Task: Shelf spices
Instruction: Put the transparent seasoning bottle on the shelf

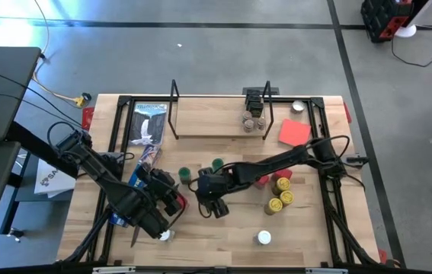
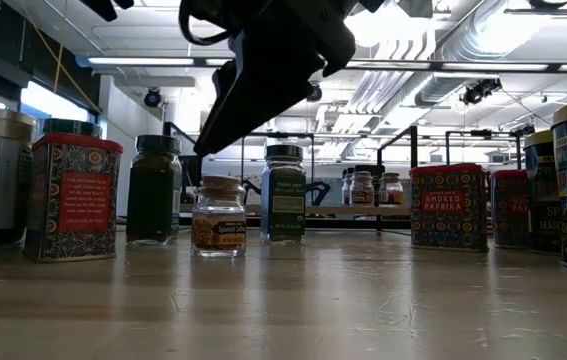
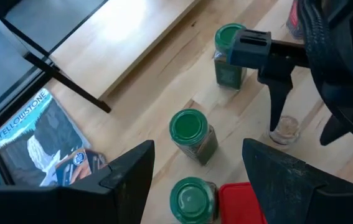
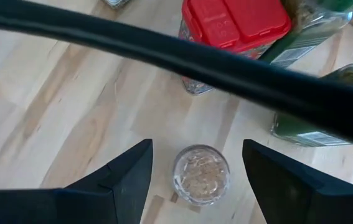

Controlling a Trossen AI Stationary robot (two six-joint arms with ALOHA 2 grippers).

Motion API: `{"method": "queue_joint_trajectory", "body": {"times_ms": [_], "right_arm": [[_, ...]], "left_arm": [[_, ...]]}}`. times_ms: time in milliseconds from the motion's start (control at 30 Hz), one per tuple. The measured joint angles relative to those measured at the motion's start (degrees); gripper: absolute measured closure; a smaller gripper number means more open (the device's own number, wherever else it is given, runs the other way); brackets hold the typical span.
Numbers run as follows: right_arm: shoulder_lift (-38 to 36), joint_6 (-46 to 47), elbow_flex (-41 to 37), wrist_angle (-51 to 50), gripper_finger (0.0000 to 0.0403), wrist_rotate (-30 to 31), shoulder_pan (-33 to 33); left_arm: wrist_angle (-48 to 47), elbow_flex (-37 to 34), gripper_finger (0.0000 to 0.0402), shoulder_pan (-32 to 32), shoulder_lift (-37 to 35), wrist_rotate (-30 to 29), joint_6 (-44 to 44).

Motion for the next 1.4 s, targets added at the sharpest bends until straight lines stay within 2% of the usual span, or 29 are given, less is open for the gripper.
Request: {"method": "queue_joint_trajectory", "body": {"times_ms": [233, 467, 1067, 1200, 1400], "right_arm": [[0.74, 1.98, 0.0, 0.25, 0.016, 0.53, -0.17], [4.75, 1.91, -0.02, 1.2, 0.016, -0.68, -0.17], [4.42, 5.7, -0.02, -1.48, 0.0161, -1.11, -0.17], [4.42, 6.11, -0.02, -2.25, 0.018, -1.05, -0.13], [4.42, 6.1, -0.02, -2.49, 0.024, -1.59, -0.11]], "left_arm": [[-0.02, 0.0, 0.0161, 0.0, 0.0, -0.11, 0.01], [-0.02, 0.02, 0.0161, 0.0, 0.0, 0.08, 0.05], [-0.02, 0.02, 0.0161, 0.0, 0.02, 0.22, 0.11], [-0.02, 0.02, 0.0161, 0.0, 0.02, 0.22, 0.1], [-0.01, 0.02, 0.0161, 0.0, 0.02, 0.22, 0.09]]}}
